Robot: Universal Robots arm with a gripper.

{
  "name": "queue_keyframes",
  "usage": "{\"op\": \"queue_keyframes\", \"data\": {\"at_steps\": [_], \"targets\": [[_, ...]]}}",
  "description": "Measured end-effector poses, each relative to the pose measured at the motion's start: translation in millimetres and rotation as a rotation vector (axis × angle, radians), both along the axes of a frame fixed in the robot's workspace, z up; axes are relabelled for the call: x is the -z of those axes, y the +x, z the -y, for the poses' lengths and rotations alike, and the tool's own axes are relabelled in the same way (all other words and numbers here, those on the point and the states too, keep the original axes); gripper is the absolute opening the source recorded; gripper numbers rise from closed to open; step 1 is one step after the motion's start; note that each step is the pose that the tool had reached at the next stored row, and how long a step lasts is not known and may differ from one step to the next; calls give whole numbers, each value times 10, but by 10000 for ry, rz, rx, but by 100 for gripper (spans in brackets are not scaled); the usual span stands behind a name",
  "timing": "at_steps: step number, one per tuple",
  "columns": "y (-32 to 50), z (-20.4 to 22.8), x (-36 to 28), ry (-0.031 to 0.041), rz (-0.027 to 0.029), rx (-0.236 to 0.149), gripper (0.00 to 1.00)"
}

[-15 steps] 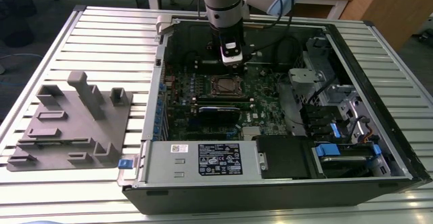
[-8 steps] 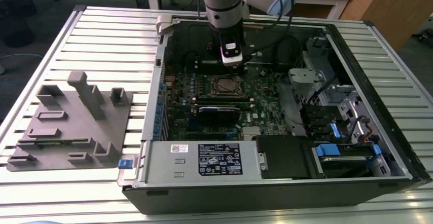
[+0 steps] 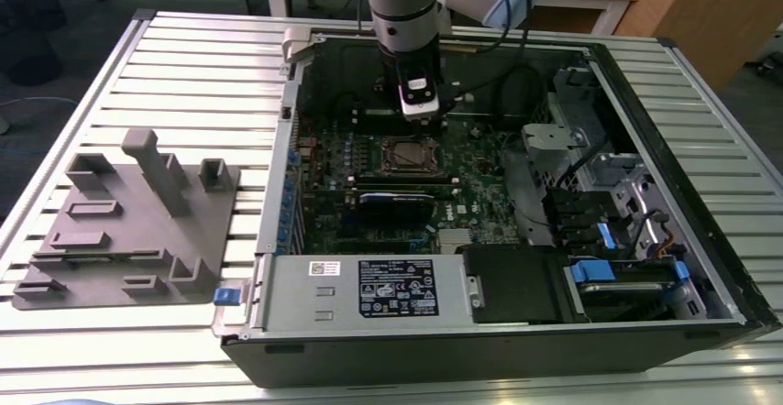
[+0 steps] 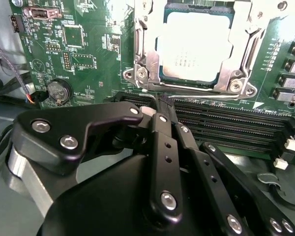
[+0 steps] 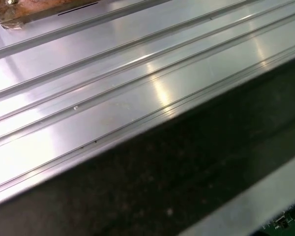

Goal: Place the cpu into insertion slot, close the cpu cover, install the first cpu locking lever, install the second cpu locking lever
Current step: 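Install the first cpu locking lever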

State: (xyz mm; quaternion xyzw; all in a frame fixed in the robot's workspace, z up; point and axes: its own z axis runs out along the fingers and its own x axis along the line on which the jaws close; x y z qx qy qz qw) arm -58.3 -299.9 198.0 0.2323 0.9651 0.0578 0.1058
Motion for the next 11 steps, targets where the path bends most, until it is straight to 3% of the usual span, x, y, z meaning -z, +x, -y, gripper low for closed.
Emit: {"op": "queue_keyframes", "data": {"at_steps": [11], "targets": [[0, 11, 13, -384, 50, 0, 11]]}}
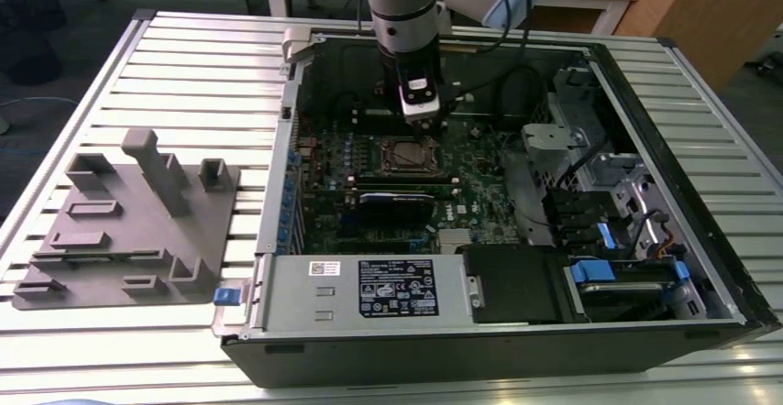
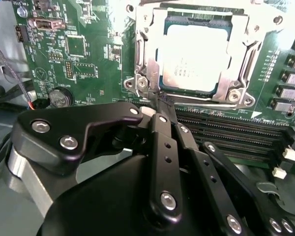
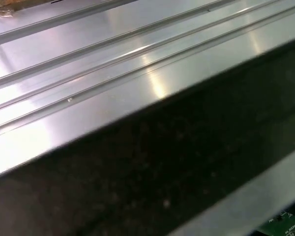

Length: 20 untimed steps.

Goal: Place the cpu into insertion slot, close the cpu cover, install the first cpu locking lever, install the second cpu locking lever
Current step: 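Install the first cpu locking lever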

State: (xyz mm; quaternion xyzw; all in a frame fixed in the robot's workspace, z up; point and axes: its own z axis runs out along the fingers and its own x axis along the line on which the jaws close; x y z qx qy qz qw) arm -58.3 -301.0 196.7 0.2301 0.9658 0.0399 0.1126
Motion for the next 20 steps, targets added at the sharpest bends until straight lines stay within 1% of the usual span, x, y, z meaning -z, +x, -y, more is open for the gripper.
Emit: {"op": "queue_keyframes", "data": {"at_steps": [5, 8, 13, 20], "targets": [[-1, 1, 11, -168, 30, 1, 11], [-1, 1, 22, -211, 40, 1, 11], [0, -1, 25, -214, 45, 1, 11], [33, -16, 26, -215, 46, 0, 11]]}}
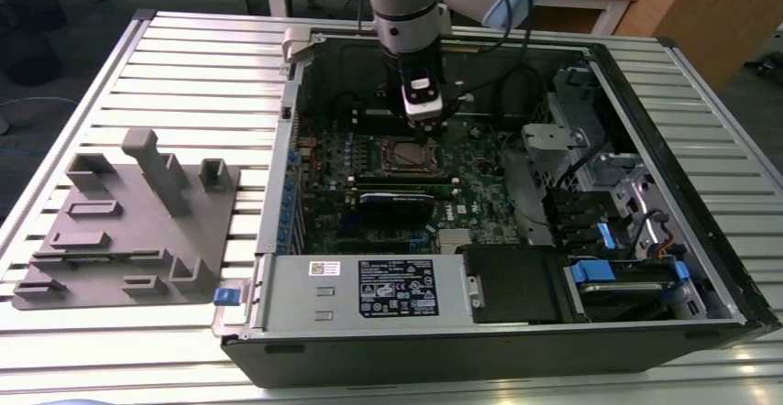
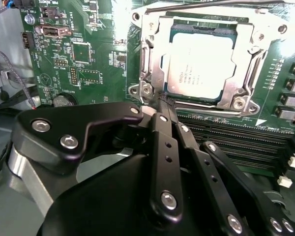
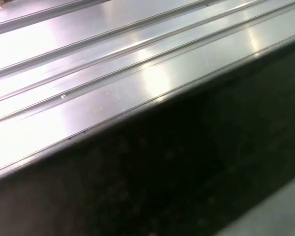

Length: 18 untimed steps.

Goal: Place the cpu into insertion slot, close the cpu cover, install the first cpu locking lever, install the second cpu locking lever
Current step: 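Install the first cpu locking lever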

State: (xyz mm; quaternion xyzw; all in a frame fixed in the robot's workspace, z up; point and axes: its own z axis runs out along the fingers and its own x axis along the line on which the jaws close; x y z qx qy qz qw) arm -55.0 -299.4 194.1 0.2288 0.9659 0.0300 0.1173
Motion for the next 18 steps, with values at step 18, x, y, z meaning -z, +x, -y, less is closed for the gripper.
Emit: {"op": "queue_keyframes", "data": {"at_steps": [18], "targets": [[30, -62, -41, -45, -11, 1, 11]]}}
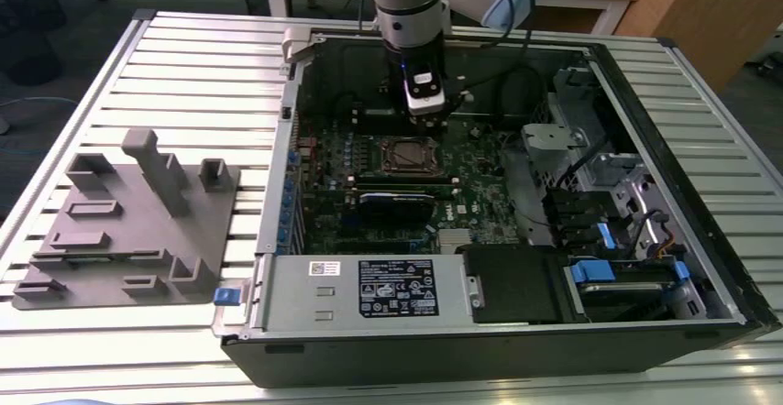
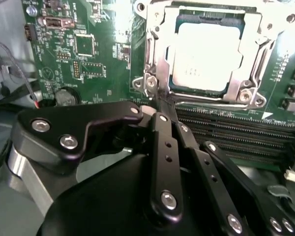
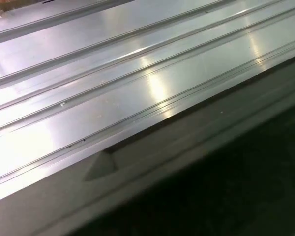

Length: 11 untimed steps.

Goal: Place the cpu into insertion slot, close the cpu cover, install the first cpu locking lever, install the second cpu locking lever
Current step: 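Install the first cpu locking lever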

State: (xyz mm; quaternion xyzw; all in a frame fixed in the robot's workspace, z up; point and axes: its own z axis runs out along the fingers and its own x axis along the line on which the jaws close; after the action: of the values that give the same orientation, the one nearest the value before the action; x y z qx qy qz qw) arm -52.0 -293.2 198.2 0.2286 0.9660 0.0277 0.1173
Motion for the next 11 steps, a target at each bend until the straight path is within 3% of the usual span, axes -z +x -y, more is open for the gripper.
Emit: {"op": "queue_keyframes", "data": {"at_steps": [9, 11], "targets": [[0, 0, -208, -1, -1, 0, 11], [0, 0, -221, 1, 1, 0, 11]]}}
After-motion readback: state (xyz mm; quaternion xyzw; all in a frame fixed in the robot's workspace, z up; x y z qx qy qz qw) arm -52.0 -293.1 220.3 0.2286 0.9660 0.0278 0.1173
